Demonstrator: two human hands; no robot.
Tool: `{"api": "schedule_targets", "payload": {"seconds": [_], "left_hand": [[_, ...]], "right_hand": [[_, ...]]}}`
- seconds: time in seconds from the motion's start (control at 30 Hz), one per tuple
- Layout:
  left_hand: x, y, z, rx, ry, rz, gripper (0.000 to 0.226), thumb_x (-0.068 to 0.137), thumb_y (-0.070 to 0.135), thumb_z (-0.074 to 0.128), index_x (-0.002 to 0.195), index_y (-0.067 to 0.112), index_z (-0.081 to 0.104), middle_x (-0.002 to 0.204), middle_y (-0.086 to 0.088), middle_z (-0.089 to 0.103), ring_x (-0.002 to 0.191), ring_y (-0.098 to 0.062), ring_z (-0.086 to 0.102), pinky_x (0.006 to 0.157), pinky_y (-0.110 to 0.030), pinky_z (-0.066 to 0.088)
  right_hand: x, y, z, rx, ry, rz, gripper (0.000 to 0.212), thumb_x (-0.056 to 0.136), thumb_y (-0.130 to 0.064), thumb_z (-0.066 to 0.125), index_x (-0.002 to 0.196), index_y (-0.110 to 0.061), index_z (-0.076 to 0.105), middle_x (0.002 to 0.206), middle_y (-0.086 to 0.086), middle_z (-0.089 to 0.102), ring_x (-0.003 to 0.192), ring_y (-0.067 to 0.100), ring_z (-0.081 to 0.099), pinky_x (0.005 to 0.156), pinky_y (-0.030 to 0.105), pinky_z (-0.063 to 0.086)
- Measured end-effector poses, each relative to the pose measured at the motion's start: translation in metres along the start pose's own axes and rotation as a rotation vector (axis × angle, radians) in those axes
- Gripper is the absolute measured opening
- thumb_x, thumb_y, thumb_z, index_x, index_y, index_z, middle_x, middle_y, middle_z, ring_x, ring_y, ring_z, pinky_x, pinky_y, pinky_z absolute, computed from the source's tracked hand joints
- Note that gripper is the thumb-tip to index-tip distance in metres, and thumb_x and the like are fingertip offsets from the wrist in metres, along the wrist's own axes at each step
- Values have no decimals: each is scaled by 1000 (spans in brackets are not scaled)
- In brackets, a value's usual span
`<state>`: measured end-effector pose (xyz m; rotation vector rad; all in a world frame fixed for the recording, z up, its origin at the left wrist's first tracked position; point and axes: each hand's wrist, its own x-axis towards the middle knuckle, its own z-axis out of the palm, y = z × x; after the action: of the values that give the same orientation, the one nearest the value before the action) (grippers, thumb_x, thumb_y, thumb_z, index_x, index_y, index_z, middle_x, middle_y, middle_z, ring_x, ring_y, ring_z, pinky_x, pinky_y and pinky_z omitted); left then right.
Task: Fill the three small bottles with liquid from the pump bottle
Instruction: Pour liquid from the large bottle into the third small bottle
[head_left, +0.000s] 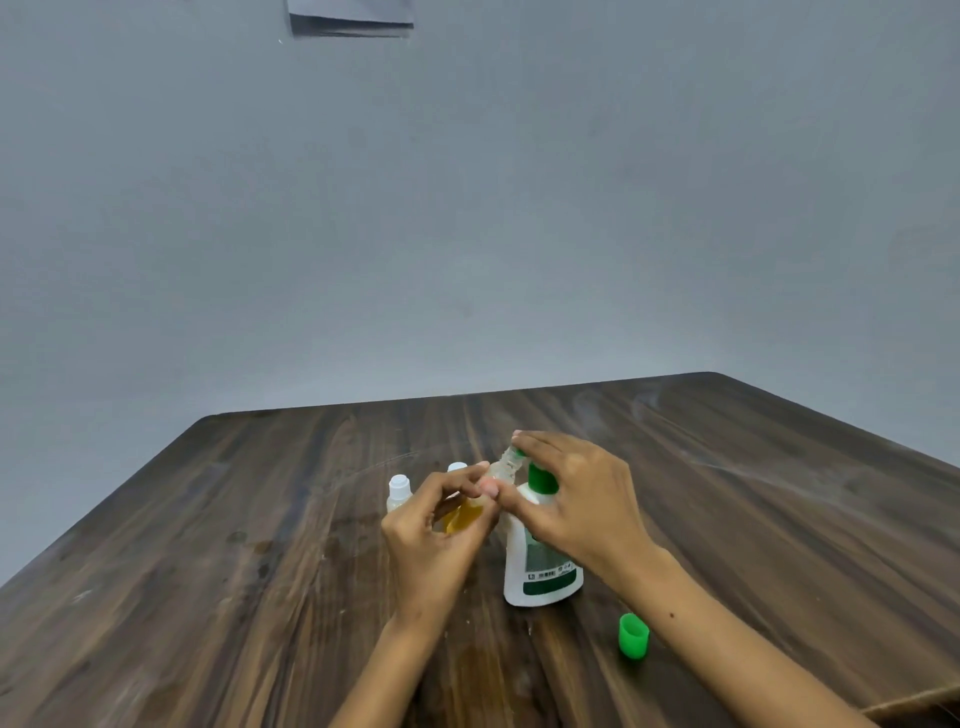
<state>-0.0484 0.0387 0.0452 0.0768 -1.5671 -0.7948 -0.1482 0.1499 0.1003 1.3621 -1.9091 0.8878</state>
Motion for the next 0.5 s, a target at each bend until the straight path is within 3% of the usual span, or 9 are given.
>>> {"api": "schedule_targets", "payload": {"seconds": [0.1,0.2,0.37,0.5], "left_hand": [[-1,0,-1,12,-14,12,29,75,30,82,87,5,71,96,6,74,93,-4,71,77,-16,55],[-1,1,-1,24,-14,25,17,75,15,80,85,7,70,96,6,74,93,-5,71,77,-18,56],[3,2,-1,52,0,47,18,72,10,81,84,5,68,95,1,74,90,-8,72,76,-20,57],[2,0,0,54,3,45,25,67,-1,86,84,5,68,97,0,75,93,-9,72,78,-22,58]], "right_hand": [[-3,1,0,17,-16,14,79,77,-82,36,106,-19,73,106,-8,70,96,7,65,77,14,42],[1,2,-3,30,-23,2,75,80,-79,38,112,-19,70,111,-8,69,100,7,63,78,16,44],[5,10,-4,68,-103,-36,70,87,-71,32,125,-21,62,133,-8,56,128,5,44,107,28,33],[9,18,-14,67,-243,-70,72,88,-68,23,138,-24,49,146,-13,41,134,0,33,112,24,25]]}}
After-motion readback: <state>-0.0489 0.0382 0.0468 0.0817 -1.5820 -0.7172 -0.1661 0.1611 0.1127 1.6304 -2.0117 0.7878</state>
